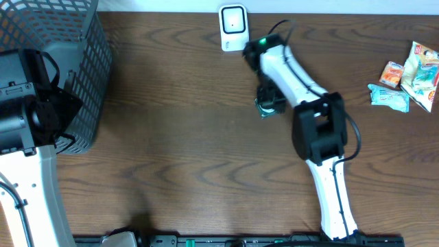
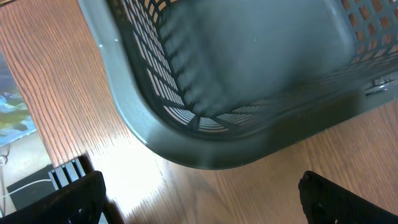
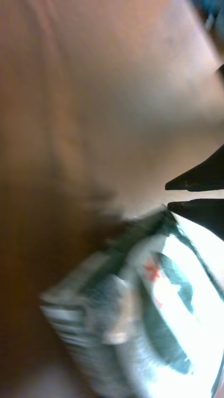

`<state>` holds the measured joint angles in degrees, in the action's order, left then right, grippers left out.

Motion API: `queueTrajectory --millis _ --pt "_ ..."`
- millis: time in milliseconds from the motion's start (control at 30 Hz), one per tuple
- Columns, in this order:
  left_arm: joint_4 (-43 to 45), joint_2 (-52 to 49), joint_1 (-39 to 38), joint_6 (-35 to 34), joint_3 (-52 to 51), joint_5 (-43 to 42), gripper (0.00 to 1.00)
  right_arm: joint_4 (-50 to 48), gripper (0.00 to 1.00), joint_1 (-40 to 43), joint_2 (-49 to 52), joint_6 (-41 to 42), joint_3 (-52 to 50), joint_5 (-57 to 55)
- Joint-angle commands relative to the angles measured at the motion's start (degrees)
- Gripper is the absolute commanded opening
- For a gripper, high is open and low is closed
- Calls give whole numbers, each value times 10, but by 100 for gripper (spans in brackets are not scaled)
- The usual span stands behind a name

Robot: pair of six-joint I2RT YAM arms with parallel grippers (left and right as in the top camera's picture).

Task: Scan the item barcode
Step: 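Carry the tin right and lower it onto the table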

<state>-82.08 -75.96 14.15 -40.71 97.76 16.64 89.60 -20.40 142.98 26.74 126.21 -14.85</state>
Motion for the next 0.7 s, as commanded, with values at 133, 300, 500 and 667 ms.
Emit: queueTrajectory --millis 133,300,500,667 --pt "-1 4 3 -5 -1 6 98 -50 4 44 -21 -74 47 159" --pt "-1 4 3 -5 -1 6 98 37 6 49 -21 -86 45 151" --pt "-1 4 3 -5 -1 6 98 79 9 45 -21 -97 44 114" --pt "-1 4 3 -5 -1 6 98 78 8 45 -21 -97 22 118"
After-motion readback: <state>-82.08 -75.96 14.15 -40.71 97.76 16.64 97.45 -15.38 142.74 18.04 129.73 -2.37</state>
